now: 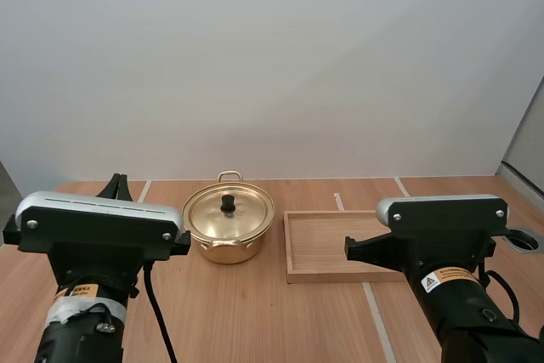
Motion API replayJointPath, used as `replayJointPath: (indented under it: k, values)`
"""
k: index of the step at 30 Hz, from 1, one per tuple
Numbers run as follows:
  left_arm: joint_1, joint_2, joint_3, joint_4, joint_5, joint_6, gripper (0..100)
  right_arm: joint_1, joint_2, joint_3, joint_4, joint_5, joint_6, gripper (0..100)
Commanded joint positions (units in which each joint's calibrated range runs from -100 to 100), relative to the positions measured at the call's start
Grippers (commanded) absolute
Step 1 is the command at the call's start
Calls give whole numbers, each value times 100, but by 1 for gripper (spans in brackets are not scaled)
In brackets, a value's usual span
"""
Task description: Open the pot, put the pineapple inside, and close it
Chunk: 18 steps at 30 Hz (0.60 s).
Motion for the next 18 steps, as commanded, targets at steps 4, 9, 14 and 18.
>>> replayJointPath:
  k: [4, 9, 14, 18]
  values:
    - [-19, -36, 5, -78, 879, -9, 0, -199, -44, 36, 26, 93, 15, 0]
    - [-19, -36, 5, -78, 2747, -9, 0, -216, -44, 36, 26, 523, 15, 0]
    - [-19, -36, 5, -78, 3419, -9, 0, -216, -44, 36, 26, 976, 15, 0]
    - [-19, -46, 5, -78, 3464, -9, 0, -216, -44, 36, 26, 1525, 15, 0]
